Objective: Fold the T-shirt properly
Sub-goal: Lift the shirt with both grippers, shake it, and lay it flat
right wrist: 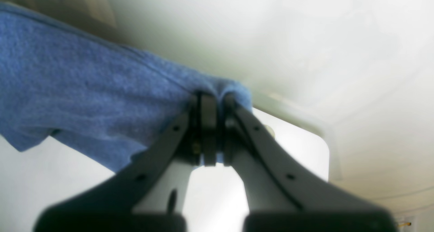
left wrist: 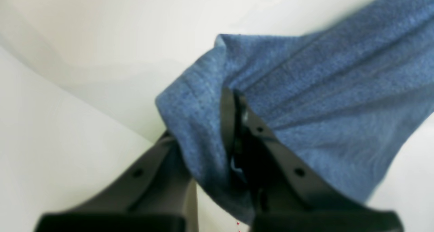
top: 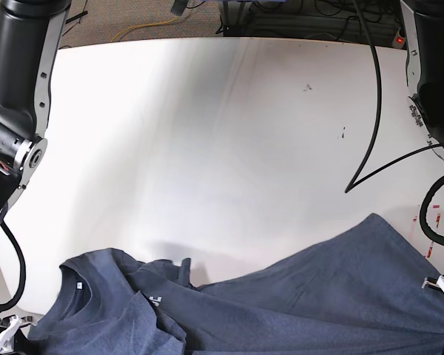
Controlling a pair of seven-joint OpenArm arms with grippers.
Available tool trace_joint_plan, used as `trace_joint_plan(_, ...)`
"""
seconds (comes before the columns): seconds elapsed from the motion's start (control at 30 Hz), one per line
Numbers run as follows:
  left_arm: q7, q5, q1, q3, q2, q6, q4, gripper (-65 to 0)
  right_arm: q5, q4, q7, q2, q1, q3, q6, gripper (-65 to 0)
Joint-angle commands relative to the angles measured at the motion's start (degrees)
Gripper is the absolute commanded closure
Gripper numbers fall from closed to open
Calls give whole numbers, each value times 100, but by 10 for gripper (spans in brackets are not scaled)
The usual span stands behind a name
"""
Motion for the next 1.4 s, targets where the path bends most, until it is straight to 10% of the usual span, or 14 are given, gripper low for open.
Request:
trace_joint_plan(0.0, -62, 121, -175, -4, -84, 39, 51, -10, -82, 72, -28, 99, 163, 27, -14, 0)
trace_joint_plan(1.37, -185, -248, 6049, -1033, 83, -295, 569, -10, 1721, 1558, -301, -447, -6642, 2225, -14, 0)
